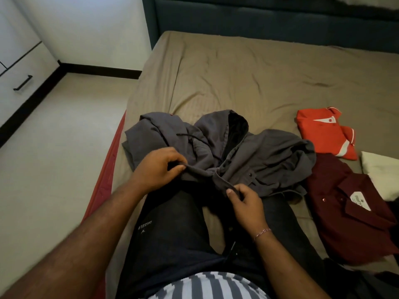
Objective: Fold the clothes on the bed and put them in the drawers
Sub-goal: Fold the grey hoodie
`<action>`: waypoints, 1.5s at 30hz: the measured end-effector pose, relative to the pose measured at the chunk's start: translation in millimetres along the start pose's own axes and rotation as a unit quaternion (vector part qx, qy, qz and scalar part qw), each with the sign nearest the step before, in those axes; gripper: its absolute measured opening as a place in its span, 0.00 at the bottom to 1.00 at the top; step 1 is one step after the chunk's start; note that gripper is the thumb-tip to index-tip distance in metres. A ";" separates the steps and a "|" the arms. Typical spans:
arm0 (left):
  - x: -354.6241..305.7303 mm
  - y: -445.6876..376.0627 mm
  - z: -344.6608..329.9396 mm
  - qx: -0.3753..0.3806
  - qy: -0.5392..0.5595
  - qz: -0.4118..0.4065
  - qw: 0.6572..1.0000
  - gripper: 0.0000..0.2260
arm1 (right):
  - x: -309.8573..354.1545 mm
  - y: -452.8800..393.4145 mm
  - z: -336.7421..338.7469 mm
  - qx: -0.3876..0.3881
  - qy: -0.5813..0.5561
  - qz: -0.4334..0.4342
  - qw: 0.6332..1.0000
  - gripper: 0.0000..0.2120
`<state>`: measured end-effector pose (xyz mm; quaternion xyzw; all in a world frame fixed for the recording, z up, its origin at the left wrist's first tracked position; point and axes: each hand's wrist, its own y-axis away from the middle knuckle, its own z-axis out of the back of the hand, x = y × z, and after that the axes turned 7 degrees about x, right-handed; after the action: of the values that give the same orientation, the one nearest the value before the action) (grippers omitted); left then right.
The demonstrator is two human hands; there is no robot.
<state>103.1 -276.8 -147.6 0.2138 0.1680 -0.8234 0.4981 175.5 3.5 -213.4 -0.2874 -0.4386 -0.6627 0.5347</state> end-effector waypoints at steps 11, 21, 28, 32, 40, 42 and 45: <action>-9.6 44.6 -1.0 0.185 0.201 0.044 0.961 0.02 | 25.5 22.6 1.5 0.136 -0.467 -0.014 0.874 0.13; -125.8 2.6 -90.1 -0.163 0.443 0.236 0.850 0.05 | 51.5 3.8 7.6 -0.065 -0.302 0.031 0.950 0.15; -96.2 26.7 -106.4 -0.073 0.443 0.125 0.885 0.06 | 26.8 21.8 0.7 -0.031 -0.344 0.050 0.937 0.18; -93.1 25.5 -108.0 -0.068 0.450 0.114 0.883 0.07 | 25.5 24.8 4.8 0.004 -0.352 0.058 0.934 0.18; -89.2 17.4 -110.0 -0.032 0.471 0.135 0.871 0.07 | 24.6 20.5 1.2 -0.049 -0.236 0.067 0.968 0.14; -91.9 16.1 -113.4 -0.043 0.473 0.155 0.867 0.04 | 21.5 21.1 0.2 -0.080 -0.210 0.056 0.973 0.12; -96.3 14.3 -117.3 -0.124 0.394 0.237 0.880 0.03 | 17.7 22.4 -3.5 -0.119 -0.169 0.045 0.977 0.11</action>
<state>177.3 -153.6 -198.4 0.4901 0.3955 -0.5013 0.5934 192.7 -8.7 -193.8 -0.4763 -0.4276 -0.6272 0.4439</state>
